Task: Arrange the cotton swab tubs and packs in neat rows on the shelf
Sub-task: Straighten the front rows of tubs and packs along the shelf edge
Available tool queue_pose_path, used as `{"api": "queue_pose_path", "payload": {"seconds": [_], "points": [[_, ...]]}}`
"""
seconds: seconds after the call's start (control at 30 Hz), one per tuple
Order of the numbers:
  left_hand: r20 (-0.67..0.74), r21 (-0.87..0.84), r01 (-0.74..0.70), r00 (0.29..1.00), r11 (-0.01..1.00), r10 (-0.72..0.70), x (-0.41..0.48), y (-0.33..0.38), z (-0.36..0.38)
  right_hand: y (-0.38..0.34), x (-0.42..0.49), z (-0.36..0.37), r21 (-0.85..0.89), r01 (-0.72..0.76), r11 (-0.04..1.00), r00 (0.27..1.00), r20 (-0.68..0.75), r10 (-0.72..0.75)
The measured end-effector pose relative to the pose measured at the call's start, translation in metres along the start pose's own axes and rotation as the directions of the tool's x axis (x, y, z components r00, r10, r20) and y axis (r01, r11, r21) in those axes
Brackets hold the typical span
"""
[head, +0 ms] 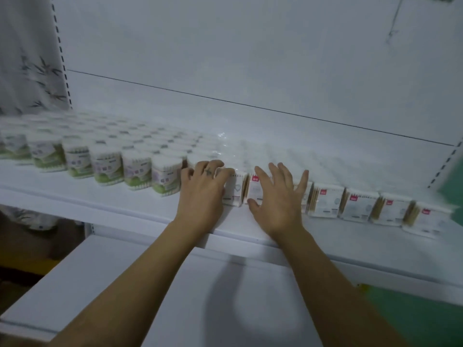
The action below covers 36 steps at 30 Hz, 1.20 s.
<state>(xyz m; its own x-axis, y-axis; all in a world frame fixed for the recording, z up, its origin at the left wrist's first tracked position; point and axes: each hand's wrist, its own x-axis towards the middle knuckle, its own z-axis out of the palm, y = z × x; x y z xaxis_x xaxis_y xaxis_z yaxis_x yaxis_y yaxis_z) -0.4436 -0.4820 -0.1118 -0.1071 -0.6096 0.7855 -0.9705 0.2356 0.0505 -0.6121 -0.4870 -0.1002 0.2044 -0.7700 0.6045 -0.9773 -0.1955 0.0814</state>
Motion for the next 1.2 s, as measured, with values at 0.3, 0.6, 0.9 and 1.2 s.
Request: {"api": "queue_pose_path", "payload": {"seconds": [0.3,0.6,0.9,1.2], "points": [[0.041,0.009,-0.009,0.999,1.000,0.008,-0.006,-0.001,-0.001,0.000,-0.004,0.018,0.021,0.074,0.997,0.981,-0.182,-0.069],[0.046,0.048,0.006,0.999,0.999,-0.008,-0.004,0.003,-0.002,0.004,-0.002,0.017,-0.035,0.083,0.996,0.978,-0.190,-0.088],[0.012,0.096,-0.083,0.997,0.992,0.082,0.003,0.016,-0.008,0.036,-0.009,-0.009,0.001,0.010,1.000,0.961,-0.276,-0.009],[0.185,0.139,-0.185,0.970,0.973,0.158,0.019,0.064,0.006,0.061,-0.014,-0.014,-0.008,-0.096,0.995,0.993,0.072,0.096]]}}
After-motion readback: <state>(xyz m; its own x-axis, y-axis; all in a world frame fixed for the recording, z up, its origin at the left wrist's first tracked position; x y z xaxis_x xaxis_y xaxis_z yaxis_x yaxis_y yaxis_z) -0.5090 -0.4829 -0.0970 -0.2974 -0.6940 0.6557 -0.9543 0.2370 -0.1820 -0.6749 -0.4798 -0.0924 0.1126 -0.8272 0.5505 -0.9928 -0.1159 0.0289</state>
